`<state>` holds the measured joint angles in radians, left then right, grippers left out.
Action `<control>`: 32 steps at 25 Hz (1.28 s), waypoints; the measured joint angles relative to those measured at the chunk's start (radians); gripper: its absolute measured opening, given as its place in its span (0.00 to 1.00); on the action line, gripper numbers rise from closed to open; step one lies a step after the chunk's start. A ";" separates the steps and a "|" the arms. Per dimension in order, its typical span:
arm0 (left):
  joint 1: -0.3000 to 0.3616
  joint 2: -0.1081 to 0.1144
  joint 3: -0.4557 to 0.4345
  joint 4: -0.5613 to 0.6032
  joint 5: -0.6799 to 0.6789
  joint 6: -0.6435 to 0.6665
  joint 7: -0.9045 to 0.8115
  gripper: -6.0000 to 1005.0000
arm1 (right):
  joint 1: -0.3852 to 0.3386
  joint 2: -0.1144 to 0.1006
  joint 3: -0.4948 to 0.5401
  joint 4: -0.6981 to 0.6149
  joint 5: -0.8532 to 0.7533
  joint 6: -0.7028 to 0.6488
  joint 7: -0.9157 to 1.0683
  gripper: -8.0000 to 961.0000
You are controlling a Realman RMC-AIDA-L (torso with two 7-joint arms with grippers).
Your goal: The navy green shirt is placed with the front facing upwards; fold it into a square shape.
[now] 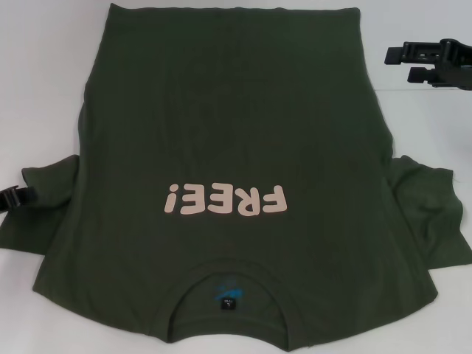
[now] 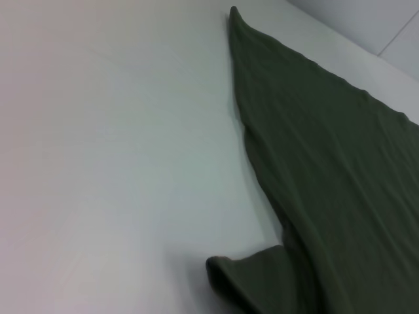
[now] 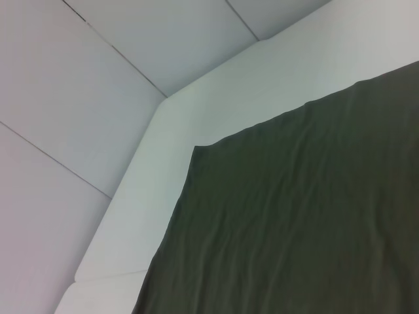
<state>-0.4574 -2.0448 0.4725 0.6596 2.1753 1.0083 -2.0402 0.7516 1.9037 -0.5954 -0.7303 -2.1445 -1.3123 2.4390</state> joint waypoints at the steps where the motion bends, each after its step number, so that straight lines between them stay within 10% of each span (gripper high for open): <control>1: 0.000 0.000 0.000 0.006 0.000 0.004 0.000 0.05 | 0.000 0.000 0.000 0.000 0.000 0.000 0.000 0.83; 17: -0.117 0.044 0.121 0.228 0.359 0.015 -0.214 0.00 | 0.000 0.000 0.000 0.000 0.000 -0.005 0.001 0.82; 32: -0.181 0.040 0.209 0.310 0.604 0.000 -0.373 0.00 | 0.000 0.000 0.000 -0.001 0.000 -0.006 0.002 0.82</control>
<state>-0.6386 -2.0050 0.6816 0.9699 2.7798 1.0082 -2.4136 0.7516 1.9037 -0.5952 -0.7317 -2.1445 -1.3180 2.4406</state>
